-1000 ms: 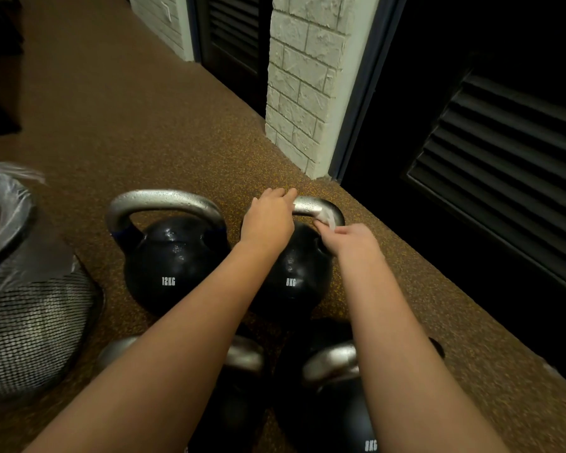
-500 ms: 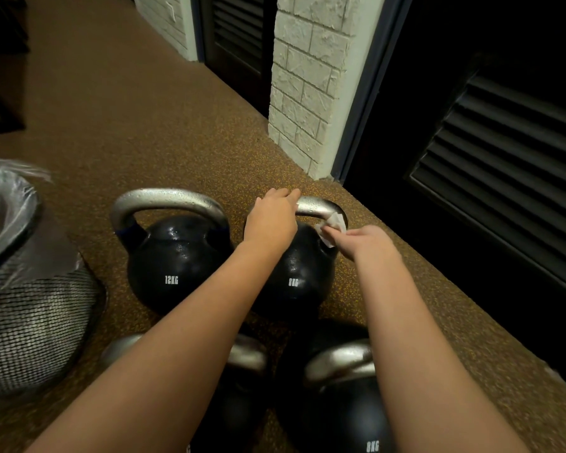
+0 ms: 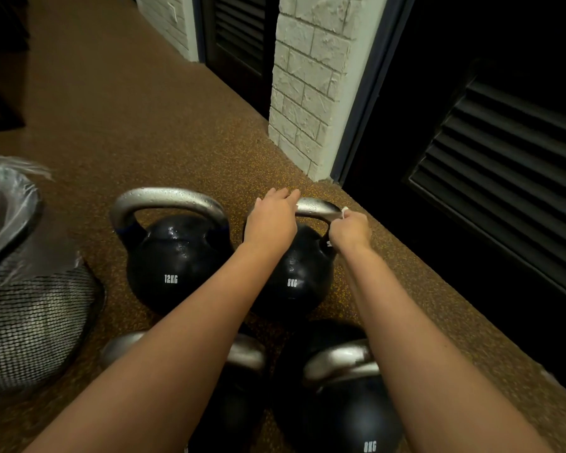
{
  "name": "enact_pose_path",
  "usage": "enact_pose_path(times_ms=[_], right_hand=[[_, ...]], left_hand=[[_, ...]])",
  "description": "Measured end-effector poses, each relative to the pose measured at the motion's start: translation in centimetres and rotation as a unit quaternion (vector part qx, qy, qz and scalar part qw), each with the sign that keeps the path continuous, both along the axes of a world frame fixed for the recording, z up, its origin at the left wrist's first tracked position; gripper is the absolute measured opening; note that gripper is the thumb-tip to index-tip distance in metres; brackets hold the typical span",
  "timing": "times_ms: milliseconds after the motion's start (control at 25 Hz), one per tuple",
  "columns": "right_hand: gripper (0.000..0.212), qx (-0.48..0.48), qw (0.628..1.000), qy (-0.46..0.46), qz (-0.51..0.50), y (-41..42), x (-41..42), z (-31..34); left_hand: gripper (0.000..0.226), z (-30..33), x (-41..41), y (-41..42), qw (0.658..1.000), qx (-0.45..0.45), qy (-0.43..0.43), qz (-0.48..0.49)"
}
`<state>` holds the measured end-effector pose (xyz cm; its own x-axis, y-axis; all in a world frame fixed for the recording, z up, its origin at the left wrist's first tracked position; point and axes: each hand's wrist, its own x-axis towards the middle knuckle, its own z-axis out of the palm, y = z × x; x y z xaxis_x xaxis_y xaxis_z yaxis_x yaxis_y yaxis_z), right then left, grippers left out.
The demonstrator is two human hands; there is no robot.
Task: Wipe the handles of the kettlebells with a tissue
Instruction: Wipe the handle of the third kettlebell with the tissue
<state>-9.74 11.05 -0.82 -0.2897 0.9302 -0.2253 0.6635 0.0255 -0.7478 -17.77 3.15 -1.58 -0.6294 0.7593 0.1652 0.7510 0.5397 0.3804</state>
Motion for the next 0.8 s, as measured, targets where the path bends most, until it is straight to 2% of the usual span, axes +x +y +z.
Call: enact_pose_path(times_ms=[120,240,360,480,680,800], right_hand=[[0.054,0.083,0.991,-0.035,0.096,0.5,0.4,0.1],[0.059,0.192,0.959,-0.056,0.199,-0.2,1.6,0.2],[0.045,0.186,0.950,-0.116,0.221,1.0,1.1,0.9],[0.031,0.174,0.934,-0.176,0.258,1.8,-0.3,2.4],[0.042,0.275,0.896,-0.130,0.323,0.1,0.6,1.5],[0.050,0.293,0.892,-0.127,0.320,0.3,1.1,1.0]], left_hand=[[0.046,0.0,-0.4,0.0,0.999,-0.006,-0.030,-0.013],[0.044,0.1,-0.5,-0.5,0.997,0.020,-0.071,-0.009],[0.049,0.3,-0.9,-1.8,0.994,0.064,-0.069,0.049],[0.052,0.7,-0.9,-2.6,0.993,0.049,-0.077,0.071],[0.052,0.4,-0.7,-2.8,0.997,0.023,-0.059,0.054],[0.059,0.3,-0.6,-3.4,0.997,0.016,-0.061,0.039]])
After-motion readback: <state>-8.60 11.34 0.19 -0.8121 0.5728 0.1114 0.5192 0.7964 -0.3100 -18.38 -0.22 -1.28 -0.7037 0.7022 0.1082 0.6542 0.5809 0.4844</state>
